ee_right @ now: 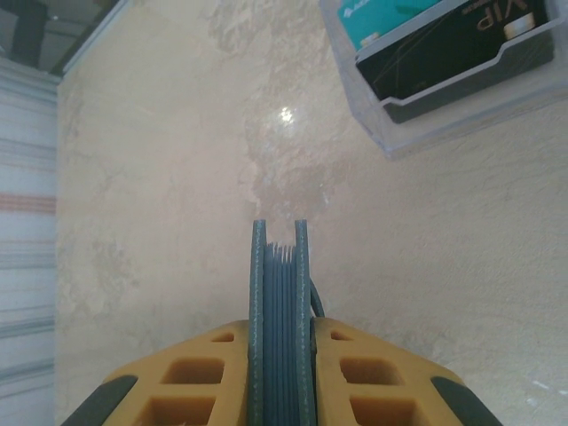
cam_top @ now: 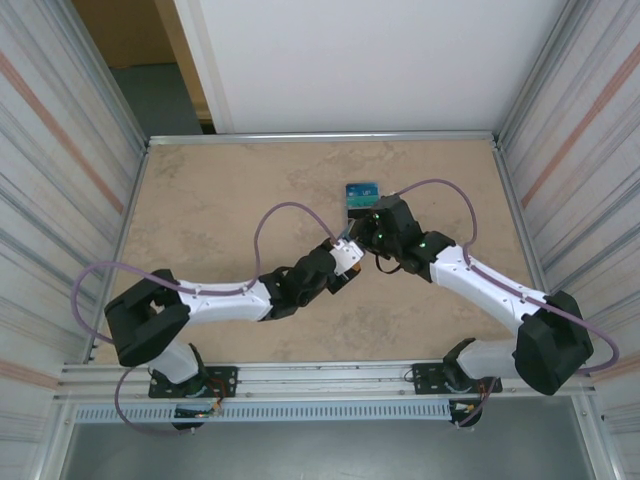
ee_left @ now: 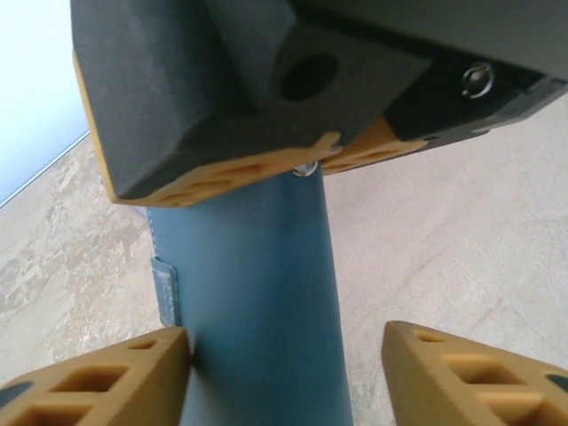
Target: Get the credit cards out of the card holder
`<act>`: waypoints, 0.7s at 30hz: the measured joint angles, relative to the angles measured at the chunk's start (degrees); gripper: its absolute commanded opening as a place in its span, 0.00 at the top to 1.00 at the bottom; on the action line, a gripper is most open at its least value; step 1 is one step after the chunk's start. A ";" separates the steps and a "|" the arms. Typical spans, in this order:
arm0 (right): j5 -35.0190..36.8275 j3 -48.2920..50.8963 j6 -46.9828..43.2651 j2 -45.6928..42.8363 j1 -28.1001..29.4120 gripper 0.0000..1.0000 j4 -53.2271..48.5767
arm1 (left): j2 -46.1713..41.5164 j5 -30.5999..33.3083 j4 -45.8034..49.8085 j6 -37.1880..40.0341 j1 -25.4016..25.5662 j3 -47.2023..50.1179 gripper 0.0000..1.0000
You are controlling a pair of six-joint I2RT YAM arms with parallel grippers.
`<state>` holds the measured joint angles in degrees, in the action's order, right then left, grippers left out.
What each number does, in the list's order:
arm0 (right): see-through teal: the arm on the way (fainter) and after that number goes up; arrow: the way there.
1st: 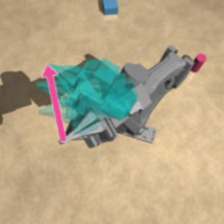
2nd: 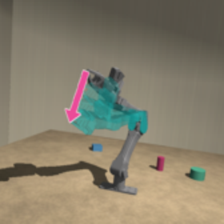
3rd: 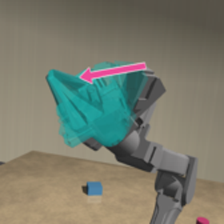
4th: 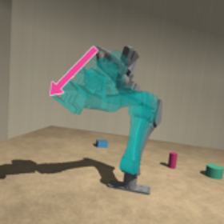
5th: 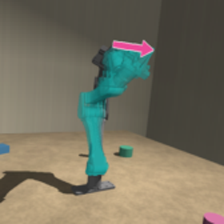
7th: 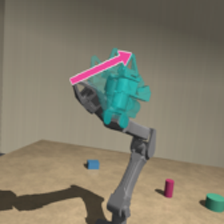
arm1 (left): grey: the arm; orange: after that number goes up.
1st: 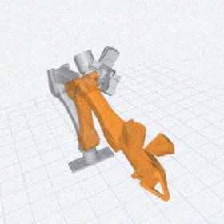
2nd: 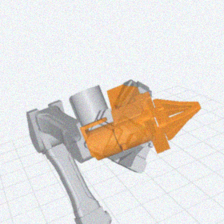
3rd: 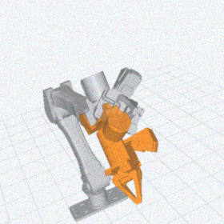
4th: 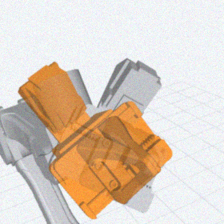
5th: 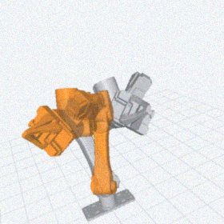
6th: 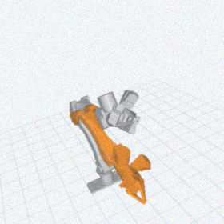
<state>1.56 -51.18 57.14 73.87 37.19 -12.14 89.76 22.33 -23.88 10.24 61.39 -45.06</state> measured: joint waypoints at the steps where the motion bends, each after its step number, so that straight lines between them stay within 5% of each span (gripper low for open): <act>1: 0.28 -0.02 0.28 0.00 -0.11 0.94 0.00 | 0.37 0.20 -0.07 0.07 -0.09 -0.31 0.57; 14: 1.95 -0.04 0.94 0.07 -0.31 0.85 -0.17 | 1.20 0.96 -0.15 -0.13 -0.26 -1.03 0.94; 16: 1.95 -0.04 0.96 0.07 -0.33 0.75 -0.15 | 1.20 0.96 -0.15 -0.22 -0.26 -1.03 0.99; 21: 0.74 -0.04 1.11 0.20 -0.46 0.30 0.66 | 0.96 0.76 0.61 -2.67 -1.09 -1.01 1.00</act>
<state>2.31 -51.22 58.26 74.06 36.73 -11.49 90.72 23.09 -23.27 7.57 60.29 -46.06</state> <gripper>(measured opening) 0.598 0.173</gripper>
